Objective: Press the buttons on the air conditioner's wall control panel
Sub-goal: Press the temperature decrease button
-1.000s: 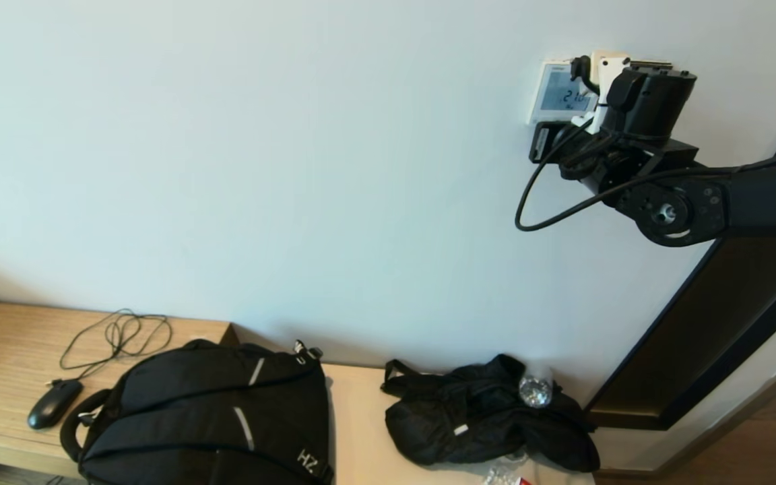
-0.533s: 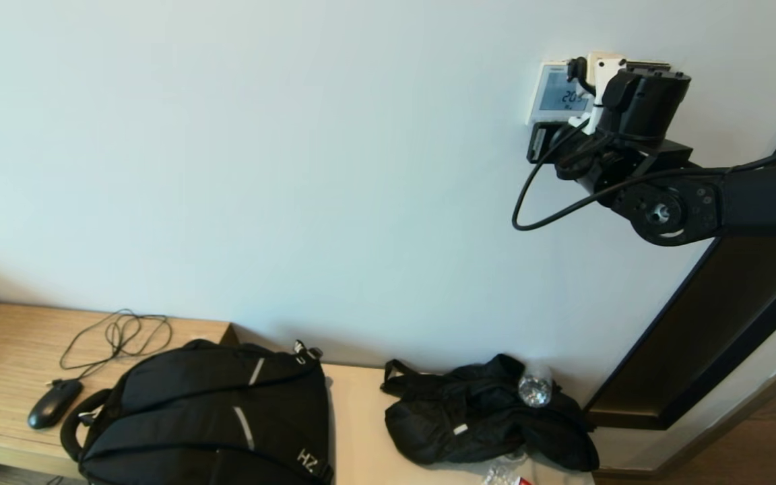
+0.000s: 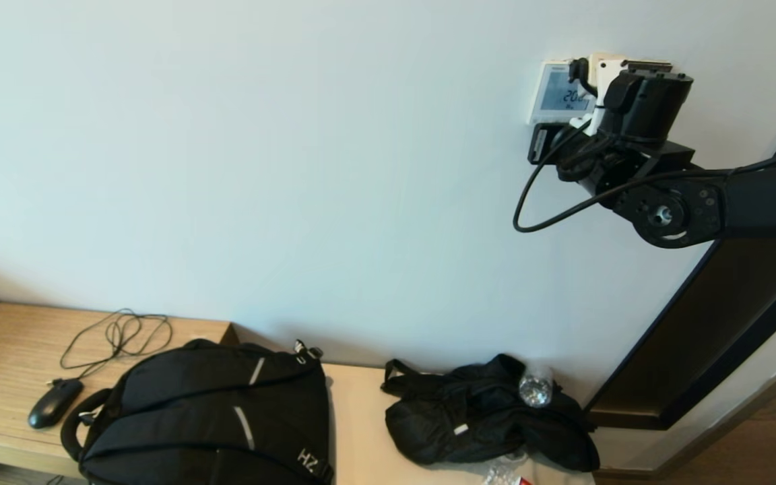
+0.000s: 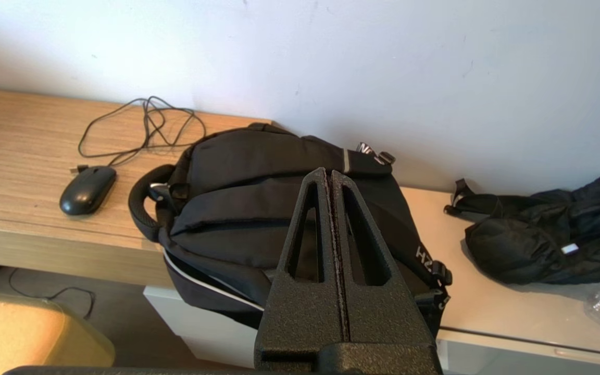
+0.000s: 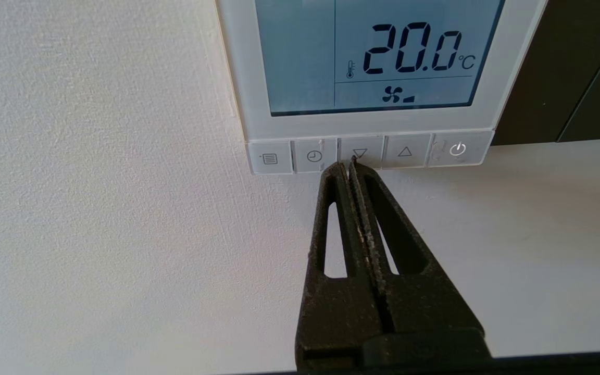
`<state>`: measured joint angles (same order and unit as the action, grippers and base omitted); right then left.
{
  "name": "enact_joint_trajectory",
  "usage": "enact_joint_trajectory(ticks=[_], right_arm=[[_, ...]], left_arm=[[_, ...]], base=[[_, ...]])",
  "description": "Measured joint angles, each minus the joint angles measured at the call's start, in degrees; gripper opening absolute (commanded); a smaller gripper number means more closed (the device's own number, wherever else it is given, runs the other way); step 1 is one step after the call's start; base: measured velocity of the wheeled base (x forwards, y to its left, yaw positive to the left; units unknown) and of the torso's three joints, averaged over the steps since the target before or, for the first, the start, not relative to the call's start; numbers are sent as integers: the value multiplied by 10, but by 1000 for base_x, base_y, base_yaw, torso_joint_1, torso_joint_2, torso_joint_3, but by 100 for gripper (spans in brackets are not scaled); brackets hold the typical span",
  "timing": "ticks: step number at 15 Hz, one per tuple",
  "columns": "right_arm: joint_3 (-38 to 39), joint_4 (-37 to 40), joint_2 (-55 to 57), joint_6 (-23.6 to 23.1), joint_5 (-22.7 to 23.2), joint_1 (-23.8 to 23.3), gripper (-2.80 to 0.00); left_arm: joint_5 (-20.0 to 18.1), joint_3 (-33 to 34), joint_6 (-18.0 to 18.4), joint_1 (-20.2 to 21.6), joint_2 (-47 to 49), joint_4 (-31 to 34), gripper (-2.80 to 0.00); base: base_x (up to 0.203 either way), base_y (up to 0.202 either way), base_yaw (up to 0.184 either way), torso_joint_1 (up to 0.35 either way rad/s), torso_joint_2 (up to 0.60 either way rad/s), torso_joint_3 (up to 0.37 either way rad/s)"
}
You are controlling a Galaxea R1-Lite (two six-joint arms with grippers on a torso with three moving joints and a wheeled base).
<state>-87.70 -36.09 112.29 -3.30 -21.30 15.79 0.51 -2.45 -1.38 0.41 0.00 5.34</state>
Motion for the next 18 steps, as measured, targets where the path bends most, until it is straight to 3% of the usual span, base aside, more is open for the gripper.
enact_joint_trajectory(ticks=[18], right_arm=[[-3,0,1,1,1,-9,-280]], left_arm=[[0,0,0,0,0,0,-280]], base=[[0,0,0,0,0,0]])
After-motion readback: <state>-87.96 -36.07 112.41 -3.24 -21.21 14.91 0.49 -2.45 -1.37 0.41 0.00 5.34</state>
